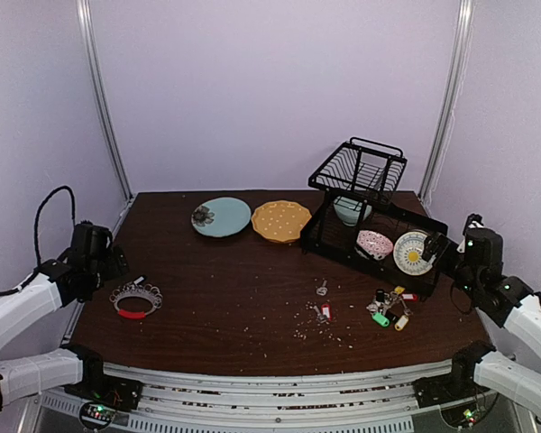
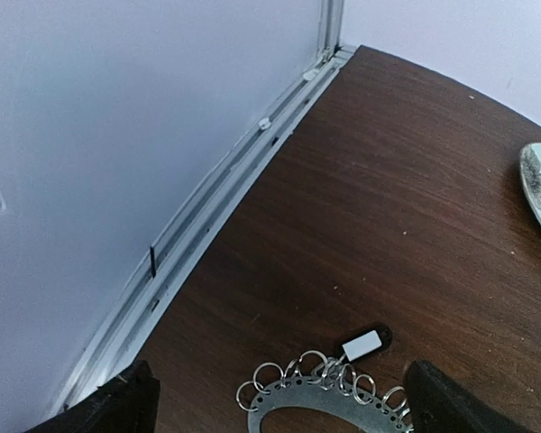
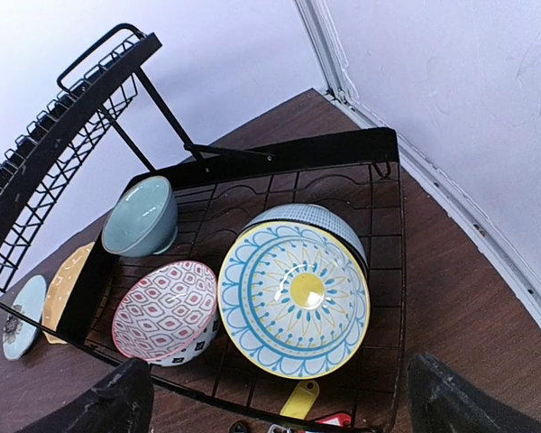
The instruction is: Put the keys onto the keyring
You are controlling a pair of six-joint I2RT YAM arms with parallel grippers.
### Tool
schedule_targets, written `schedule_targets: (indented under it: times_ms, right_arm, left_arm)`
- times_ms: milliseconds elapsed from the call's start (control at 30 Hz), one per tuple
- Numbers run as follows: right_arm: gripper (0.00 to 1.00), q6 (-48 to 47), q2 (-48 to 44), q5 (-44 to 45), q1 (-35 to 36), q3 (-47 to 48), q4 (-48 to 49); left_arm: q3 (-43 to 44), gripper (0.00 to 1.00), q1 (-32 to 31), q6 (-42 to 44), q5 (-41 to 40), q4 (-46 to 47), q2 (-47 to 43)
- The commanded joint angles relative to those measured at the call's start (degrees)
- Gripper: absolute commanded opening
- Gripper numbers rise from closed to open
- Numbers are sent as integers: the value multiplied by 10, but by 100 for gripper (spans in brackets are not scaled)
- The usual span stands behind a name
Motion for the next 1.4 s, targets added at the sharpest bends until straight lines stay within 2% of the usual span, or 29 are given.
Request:
schedule_targets:
  times_ms: [0,200,400,533,667,733,800,867,1033,1100,1133,1167,1233,1367]
  right_arm:
    - [100,-25,-21,-15,-3,-7,27]
    - [100,-85,-47,-117,-3,-12,34]
    - [100,-108,-61,-196,-3,-29,55]
    - [100,-112,-58,-226,-3,-31,62]
    - [100,-114,-51,-244,-3,-33,66]
    - [100,-115,-47,-244,-3,-33,66]
    - [100,-115,-43,-244,-3,-32,65]
    - [100,-116,-39,-247,-3,-30,63]
    - [100,-116,-34,-252,-3,-25,58]
    - [100,-116,-33,-252,-3,-24,56]
    - [100,-116,-32,-252,-3,-22,55]
    - [100,-116,-31,-252,-3,-21,53]
    - [100,-117,-30,-253,-3,-17,50]
    - [100,-119,-32,-259,-3,-4,34]
  left_arm:
    - [-15,98,31,-109,27,-41,22]
    - [-31,98,101,-168,64,-26,71]
    - [-48,98,128,-257,17,-33,132]
    - [-41,91,129,-256,21,-24,159]
    - [-58,81,125,-232,106,15,176]
    - [-77,76,101,-241,136,37,185]
    - [-78,74,44,-266,114,37,196]
    - [-71,74,-16,-274,78,44,210]
    - [-9,79,-80,-225,33,23,293]
    - [13,64,-115,-176,14,42,322]
    - [18,60,-123,-137,35,67,336]
    - [19,60,-127,-106,95,107,352]
    - [23,57,-137,-82,156,161,388]
    - [78,59,-217,4,184,221,460]
